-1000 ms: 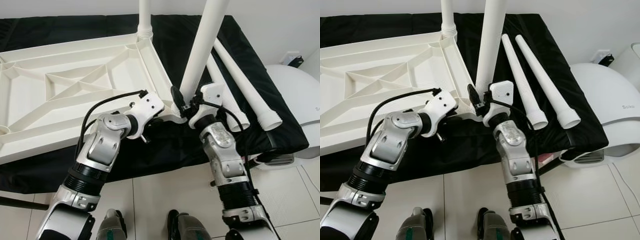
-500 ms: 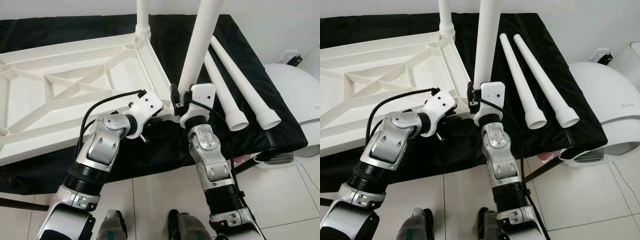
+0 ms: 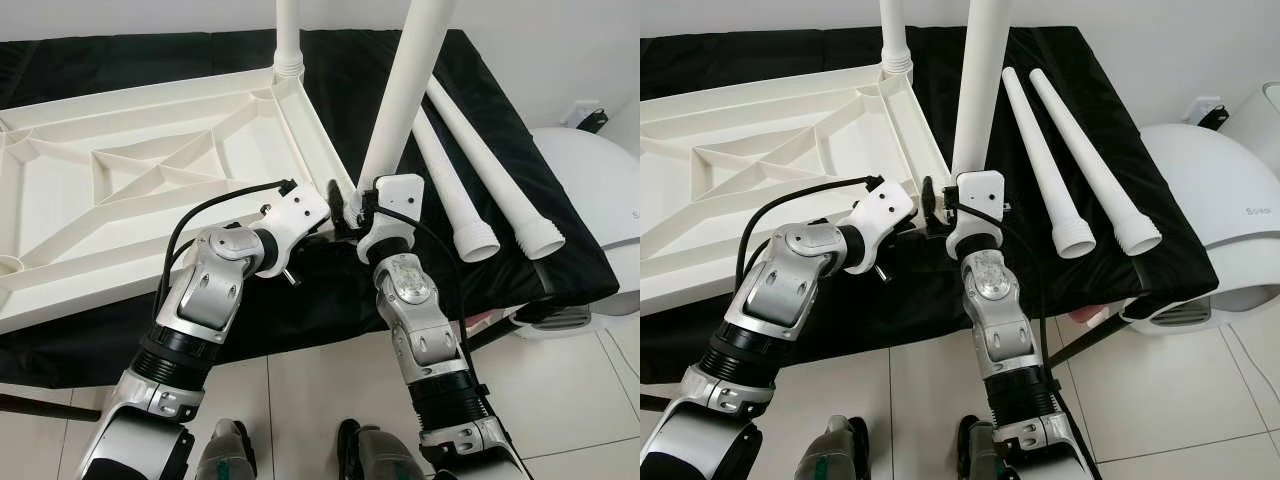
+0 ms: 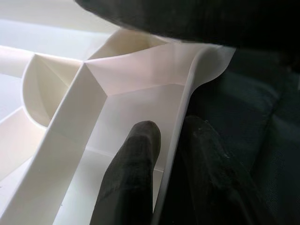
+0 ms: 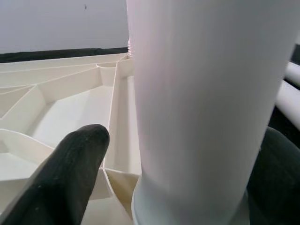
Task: Building children table
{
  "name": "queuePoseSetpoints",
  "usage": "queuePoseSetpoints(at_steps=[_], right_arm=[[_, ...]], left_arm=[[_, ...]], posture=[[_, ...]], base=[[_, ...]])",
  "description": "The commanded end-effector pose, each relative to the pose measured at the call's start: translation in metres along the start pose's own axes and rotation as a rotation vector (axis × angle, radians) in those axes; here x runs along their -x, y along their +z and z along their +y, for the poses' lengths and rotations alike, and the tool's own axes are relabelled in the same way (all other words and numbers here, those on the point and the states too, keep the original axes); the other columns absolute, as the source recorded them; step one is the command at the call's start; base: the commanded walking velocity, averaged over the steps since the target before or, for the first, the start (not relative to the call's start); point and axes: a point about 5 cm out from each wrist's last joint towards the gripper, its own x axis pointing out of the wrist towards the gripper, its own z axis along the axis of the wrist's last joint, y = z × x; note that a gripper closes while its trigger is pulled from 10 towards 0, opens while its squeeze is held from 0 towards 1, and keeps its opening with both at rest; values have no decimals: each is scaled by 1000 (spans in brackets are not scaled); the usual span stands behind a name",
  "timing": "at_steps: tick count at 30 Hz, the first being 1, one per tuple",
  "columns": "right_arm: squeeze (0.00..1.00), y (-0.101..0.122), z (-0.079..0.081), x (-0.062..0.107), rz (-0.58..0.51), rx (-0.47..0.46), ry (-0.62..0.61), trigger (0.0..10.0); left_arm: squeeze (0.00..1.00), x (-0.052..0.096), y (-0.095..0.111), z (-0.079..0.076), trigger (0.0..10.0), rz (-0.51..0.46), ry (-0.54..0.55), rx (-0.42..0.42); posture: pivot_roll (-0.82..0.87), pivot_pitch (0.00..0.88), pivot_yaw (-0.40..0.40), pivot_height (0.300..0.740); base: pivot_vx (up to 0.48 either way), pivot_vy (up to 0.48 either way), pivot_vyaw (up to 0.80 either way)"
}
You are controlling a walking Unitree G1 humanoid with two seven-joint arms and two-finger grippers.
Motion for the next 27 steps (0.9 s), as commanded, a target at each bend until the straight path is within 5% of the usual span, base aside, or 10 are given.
queuePoseSetpoints(at_steps=[1, 10, 11, 12, 13, 23, 24, 27], right_arm=[[1000, -5, -4, 3, 20, -20, 13, 10000], [1000, 2, -14, 2, -24, -28, 73, 10000], [573, 7, -23, 1, -48, -24, 97, 10000], [573, 7, -23, 1, -48, -24, 97, 10000], [0, 9, -26, 1, -52, -30, 111, 10000], [0, 18, -47, 6, -75, -38, 297, 10000], [0, 18, -49, 6, -73, -30, 301, 10000], [0, 18, -50, 6, -72, -21, 309, 10000]], left_arm=[[0, 5, 25, 8, 10000, -98, 135, -62], [0, 5, 25, 7, 10000, -100, 132, -62], [0, 5, 24, 8, 10000, -98, 133, -64], [0, 5, 24, 8, 10000, -98, 133, -64], [0, 5, 24, 8, 10000, -97, 133, -65], [0, 5, 22, 9, 10000, -80, 121, -69], [925, 5, 22, 9, 10000, -85, 120, -63], [1000, 6, 22, 10, 10000, -89, 122, -56]], posture=[[37, 161, -39, 740], [34, 161, -40, 740], [32, 165, -38, 740], [32, 165, -38, 740], [32, 165, -38, 740], [24, 181, -26, 740], [23, 183, -23, 740], [23, 183, -23, 740]], base=[[0, 0, 0], [0, 0, 0], [0, 0, 0], [0, 0, 0], [0, 0, 0], [0, 0, 0], [0, 0, 0], [0, 0, 0]])
